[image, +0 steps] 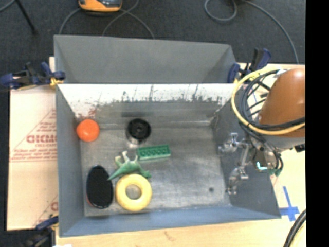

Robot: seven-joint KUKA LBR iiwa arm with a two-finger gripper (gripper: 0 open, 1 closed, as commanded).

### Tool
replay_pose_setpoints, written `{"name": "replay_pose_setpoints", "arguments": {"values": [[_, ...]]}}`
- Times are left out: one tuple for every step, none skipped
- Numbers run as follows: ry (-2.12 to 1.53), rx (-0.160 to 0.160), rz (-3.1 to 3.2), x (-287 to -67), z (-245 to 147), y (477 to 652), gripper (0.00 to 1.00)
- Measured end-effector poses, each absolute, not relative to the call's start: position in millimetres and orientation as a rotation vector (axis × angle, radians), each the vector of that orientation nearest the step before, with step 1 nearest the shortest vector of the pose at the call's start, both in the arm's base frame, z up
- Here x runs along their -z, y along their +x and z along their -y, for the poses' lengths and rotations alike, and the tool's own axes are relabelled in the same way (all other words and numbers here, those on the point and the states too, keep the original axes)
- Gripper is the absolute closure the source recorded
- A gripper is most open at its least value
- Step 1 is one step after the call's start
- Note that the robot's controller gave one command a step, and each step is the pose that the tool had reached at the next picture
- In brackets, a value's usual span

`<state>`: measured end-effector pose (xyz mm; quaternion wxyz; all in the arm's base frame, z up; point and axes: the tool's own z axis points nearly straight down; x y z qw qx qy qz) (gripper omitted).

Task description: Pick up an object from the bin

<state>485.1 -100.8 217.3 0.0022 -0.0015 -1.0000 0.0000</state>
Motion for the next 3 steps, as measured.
{"name": "replay_pose_setpoints", "arguments": {"values": [[0.000,-0.002,3.145,-221.1,100.5,486.8,0.00],[-0.007,-0.005,3.156,-182.6,130.6,515.9,0.00],[0.047,-0.006,3.151,-127.1,144.3,563.2,0.00]]}}
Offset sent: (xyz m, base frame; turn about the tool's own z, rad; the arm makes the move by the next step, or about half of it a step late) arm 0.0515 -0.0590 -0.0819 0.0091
